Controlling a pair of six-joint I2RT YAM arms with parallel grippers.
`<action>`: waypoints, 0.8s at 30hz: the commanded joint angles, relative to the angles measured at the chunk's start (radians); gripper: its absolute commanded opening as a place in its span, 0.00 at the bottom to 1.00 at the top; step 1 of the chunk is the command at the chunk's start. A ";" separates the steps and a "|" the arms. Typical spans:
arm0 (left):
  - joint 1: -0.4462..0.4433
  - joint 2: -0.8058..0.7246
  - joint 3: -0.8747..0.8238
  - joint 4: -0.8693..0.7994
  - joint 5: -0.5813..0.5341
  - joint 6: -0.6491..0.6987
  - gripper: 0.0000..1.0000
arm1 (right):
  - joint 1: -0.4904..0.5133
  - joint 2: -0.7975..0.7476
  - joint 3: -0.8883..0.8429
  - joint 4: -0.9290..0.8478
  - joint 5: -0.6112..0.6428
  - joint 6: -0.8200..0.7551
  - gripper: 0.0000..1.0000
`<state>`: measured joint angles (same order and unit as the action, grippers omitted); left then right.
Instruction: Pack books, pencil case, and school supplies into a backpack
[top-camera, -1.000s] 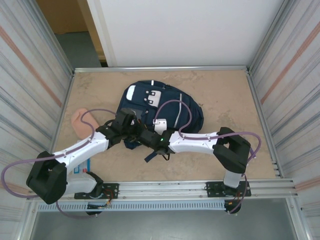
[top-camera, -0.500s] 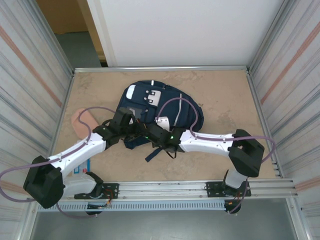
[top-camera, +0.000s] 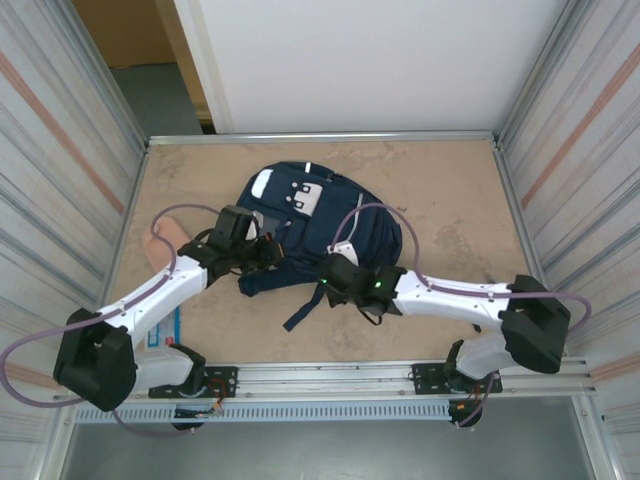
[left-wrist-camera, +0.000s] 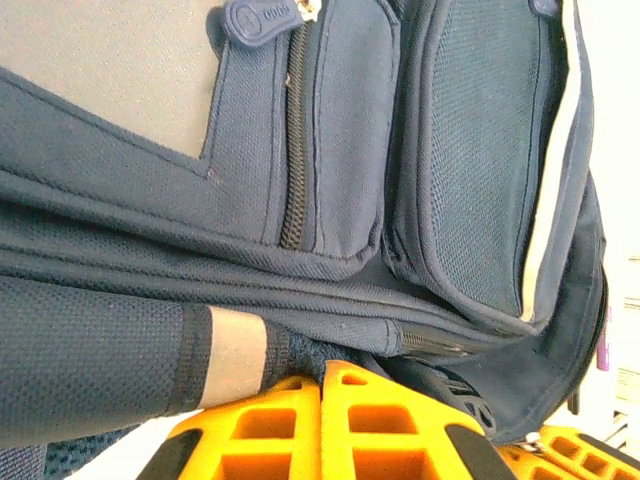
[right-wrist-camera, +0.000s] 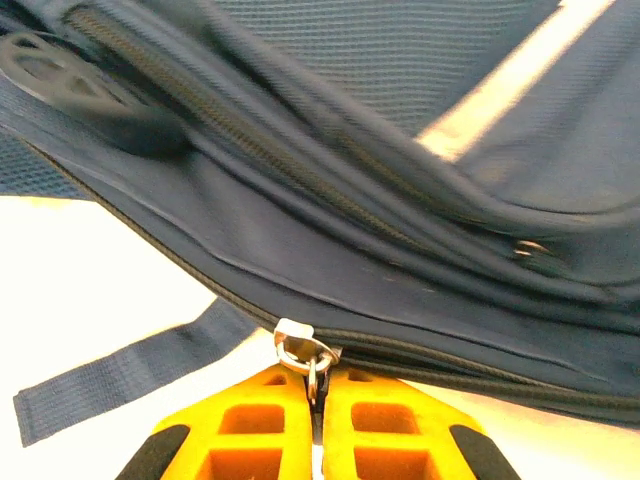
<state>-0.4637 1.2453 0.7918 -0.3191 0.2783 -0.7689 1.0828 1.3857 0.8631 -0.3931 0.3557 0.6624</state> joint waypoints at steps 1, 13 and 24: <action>0.080 0.050 0.051 0.049 -0.035 0.115 0.00 | -0.045 -0.081 -0.059 -0.114 -0.029 -0.040 0.00; 0.187 0.425 0.368 0.060 0.020 0.307 0.00 | -0.133 -0.191 -0.182 -0.007 -0.415 -0.120 0.00; 0.238 0.255 0.217 0.036 0.066 0.180 0.34 | -0.117 0.039 -0.010 0.135 -0.538 -0.122 0.00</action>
<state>-0.2070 1.6253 1.0912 -0.2775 0.3470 -0.5350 0.9512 1.3952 0.7959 -0.2859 -0.1169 0.5659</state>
